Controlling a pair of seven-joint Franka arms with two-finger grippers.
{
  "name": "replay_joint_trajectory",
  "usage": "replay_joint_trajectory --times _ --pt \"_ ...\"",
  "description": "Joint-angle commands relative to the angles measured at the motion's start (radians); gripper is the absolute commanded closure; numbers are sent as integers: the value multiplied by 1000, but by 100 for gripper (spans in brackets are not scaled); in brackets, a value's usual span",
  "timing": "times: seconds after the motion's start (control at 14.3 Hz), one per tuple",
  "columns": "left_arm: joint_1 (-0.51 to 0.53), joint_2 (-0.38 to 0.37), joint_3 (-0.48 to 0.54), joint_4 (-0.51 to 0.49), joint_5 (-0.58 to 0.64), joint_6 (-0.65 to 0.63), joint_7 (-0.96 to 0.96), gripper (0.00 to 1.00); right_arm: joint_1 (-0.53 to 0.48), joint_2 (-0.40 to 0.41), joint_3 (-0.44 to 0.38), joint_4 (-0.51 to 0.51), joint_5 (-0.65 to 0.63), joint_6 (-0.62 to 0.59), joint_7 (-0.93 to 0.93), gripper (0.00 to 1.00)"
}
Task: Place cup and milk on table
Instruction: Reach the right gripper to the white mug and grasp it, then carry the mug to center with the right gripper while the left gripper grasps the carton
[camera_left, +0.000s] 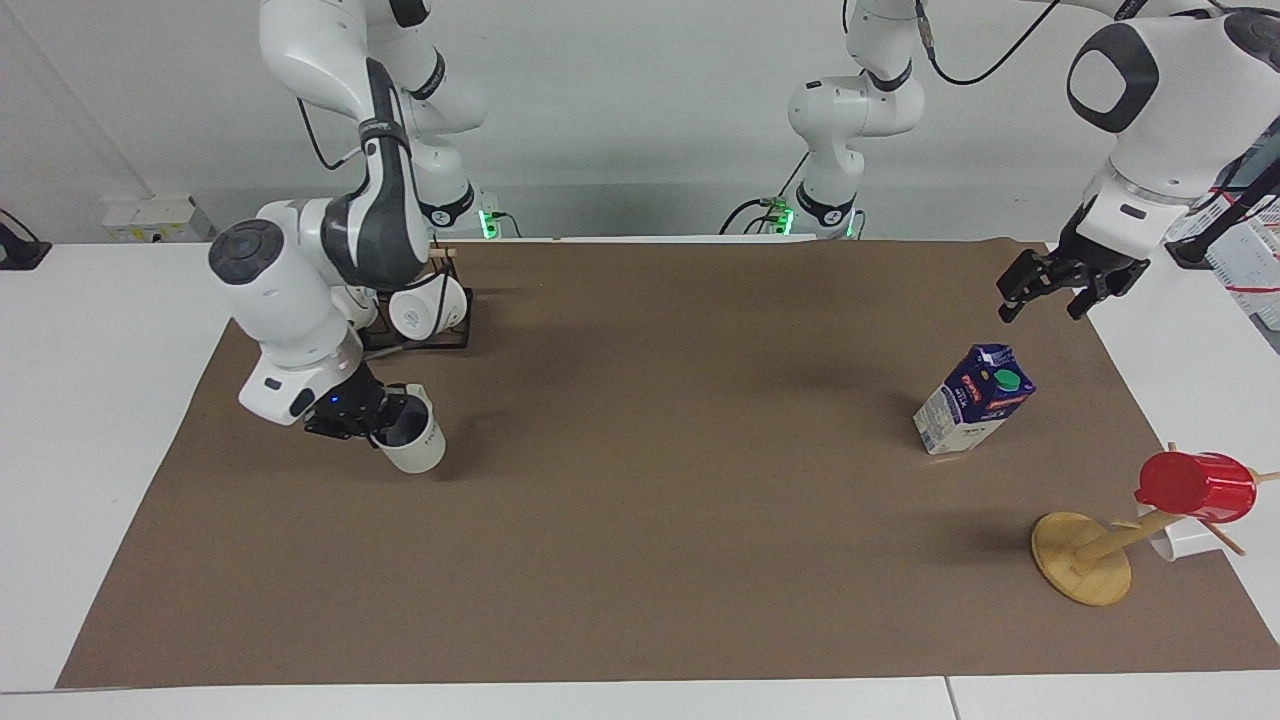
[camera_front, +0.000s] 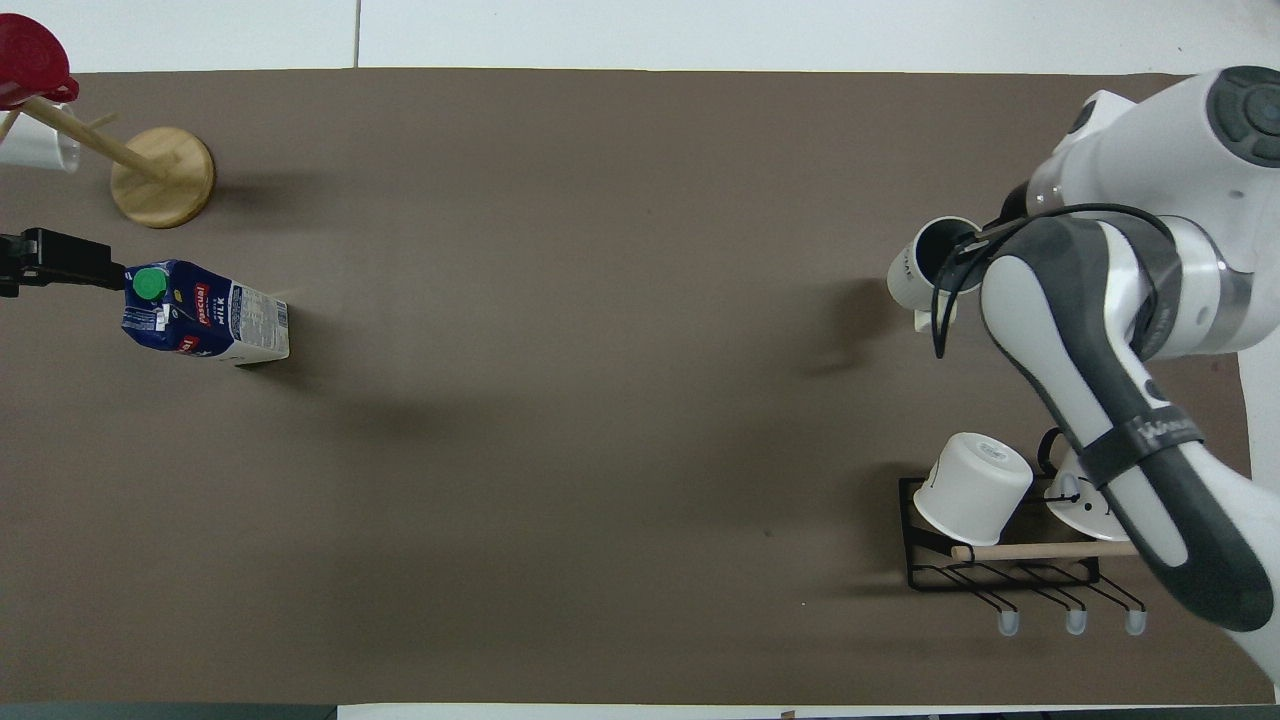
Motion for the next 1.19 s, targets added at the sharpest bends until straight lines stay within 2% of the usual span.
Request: replay_joint_trajectory --times 0.0,0.14,0.56,0.91,1.12 --pt "6 -20 2 -53 1 38 -13 0 142 9 2 42 -53 -37 241 100" --pt "5 -27 2 -103 1 81 -18 0 211 9 3 31 -49 19 351 100" --pt "9 -18 2 -212 1 225 -21 0 384 50 6 -47 -38 225 420 100" --pt "9 19 0 -269 1 340 -88 0 421 76 6 -76 -56 273 431 100" --pt "2 16 -1 -303 1 368 -95 0 414 72 5 -136 -70 369 428 100"
